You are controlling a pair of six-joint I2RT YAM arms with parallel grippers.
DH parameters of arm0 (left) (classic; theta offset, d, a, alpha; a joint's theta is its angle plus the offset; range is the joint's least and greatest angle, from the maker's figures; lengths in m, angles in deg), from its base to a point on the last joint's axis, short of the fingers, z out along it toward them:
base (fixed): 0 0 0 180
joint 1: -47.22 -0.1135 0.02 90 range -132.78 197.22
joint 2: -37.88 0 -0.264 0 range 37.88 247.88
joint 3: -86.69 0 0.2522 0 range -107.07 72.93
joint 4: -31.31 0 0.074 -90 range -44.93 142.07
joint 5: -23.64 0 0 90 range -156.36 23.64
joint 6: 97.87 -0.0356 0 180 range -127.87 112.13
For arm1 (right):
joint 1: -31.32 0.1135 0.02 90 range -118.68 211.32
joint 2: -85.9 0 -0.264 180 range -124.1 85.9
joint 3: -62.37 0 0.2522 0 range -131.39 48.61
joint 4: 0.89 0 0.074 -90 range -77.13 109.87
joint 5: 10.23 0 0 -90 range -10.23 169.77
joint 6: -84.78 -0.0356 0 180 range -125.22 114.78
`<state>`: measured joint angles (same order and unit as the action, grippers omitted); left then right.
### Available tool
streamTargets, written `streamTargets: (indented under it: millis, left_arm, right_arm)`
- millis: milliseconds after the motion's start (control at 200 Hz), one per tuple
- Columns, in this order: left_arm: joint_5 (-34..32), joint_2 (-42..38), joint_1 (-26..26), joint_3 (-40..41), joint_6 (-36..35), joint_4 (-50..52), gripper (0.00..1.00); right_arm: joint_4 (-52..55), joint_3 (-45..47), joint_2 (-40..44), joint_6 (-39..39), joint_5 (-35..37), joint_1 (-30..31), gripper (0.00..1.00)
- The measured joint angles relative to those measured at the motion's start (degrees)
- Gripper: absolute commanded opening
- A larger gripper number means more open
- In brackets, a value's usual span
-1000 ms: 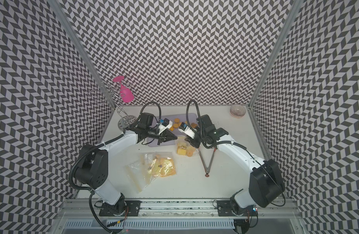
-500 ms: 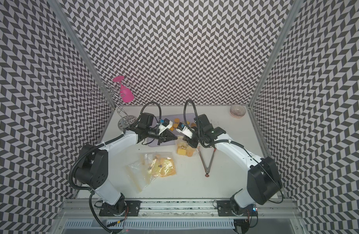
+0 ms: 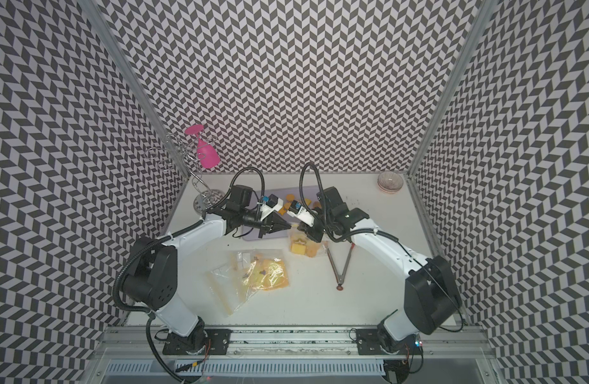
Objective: Put the cookies into a resealable bag to prevent moisture
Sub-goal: Close the ziploc bag at the center of the board.
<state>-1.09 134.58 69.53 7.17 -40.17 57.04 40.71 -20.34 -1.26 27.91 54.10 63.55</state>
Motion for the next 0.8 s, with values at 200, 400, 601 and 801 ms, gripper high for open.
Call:
streamTargets:
  millis: [200,400,601,801]
  left_arm:
    - [0.02,0.0,0.17,0.0,-0.07,0.11,0.0]
    - [0.11,0.0,0.33,0.0,-0.22,0.15,0.0]
    - [0.15,0.07,0.5,-0.07,-0.26,0.17,0.0]
    - [0.13,0.07,0.59,-0.07,-0.39,0.2,0.0]
  right_arm:
    - [-0.24,-0.28,-0.26,-0.11,-0.59,0.2,0.0]
    - [-0.52,-0.48,-0.31,-0.22,-1.55,0.31,0.0]
    - [-0.11,-1.33,-0.94,-0.42,-2.29,0.35,0.0]
    - [-0.17,-1.4,-0.96,-0.35,-2.82,0.48,0.0]
